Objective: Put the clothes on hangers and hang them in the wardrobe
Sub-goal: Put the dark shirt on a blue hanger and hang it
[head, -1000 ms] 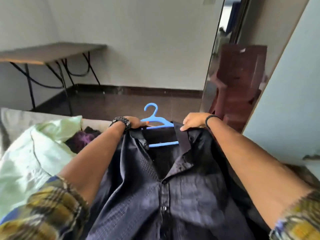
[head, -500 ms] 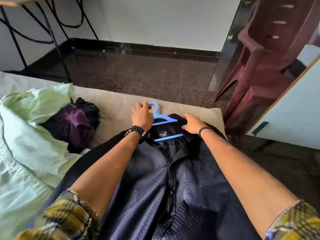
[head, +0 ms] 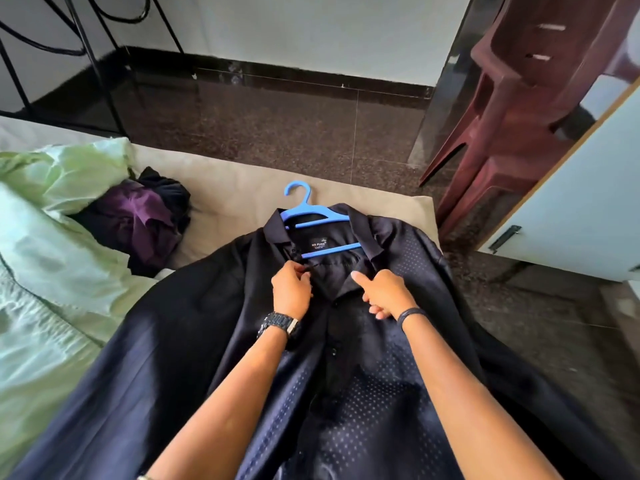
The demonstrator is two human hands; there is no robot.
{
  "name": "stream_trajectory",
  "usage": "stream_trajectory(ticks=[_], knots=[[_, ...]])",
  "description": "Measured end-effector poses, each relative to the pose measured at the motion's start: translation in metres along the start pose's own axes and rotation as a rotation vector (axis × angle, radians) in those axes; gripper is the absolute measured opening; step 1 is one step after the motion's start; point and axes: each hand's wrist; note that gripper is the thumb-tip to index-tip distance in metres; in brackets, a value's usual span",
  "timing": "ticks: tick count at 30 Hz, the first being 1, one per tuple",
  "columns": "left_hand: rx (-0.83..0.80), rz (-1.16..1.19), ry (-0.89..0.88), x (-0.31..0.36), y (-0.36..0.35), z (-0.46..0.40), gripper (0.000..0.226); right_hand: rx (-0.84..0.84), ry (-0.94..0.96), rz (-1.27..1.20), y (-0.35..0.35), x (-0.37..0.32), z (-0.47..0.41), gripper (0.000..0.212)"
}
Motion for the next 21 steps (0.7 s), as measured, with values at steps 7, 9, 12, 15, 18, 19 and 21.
stream_trajectory(ticks=[7, 9, 12, 15, 18, 19, 21], knots=[[-0.027, 0.044, 0.140, 0.010, 0.000, -0.001, 0.004, 0.024, -0.009, -1.058, -0.026, 0.000, 0.002, 0.013], [-0.048, 0.062, 0.180, 0.012, -0.001, -0.004, 0.006, -0.041, -0.065, -1.229, -0.031, -0.004, 0.004, 0.012], [-0.065, 0.073, 0.207, 0.012, -0.003, -0.009, 0.007, -0.120, -0.138, -1.414, -0.038, -0.007, 0.004, 0.021], [-0.049, 0.101, 0.219, 0.010, -0.003, -0.009, 0.002, -0.015, -0.127, -1.415, -0.046, -0.015, 0.003, 0.024], [-0.019, 0.272, 0.252, 0.007, -0.002, -0.005, 0.004, 0.201, -0.008, -1.215, -0.051, -0.023, 0.001, 0.019], [-0.024, 0.365, 0.267, 0.006, 0.000, -0.004, 0.005, 0.286, 0.068, -1.074, -0.053, -0.025, -0.001, 0.022], [-0.050, 0.535, 0.296, 0.004, 0.004, -0.003, 0.011, 0.448, 0.284, -0.696, -0.058, -0.025, -0.001, 0.027]])
Point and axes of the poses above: each hand's wrist, its own z-axis away from the middle knuckle, its own y-axis out of the back of the hand, x = y × z, and after that the axes turned 3 degrees about -y, right-handed
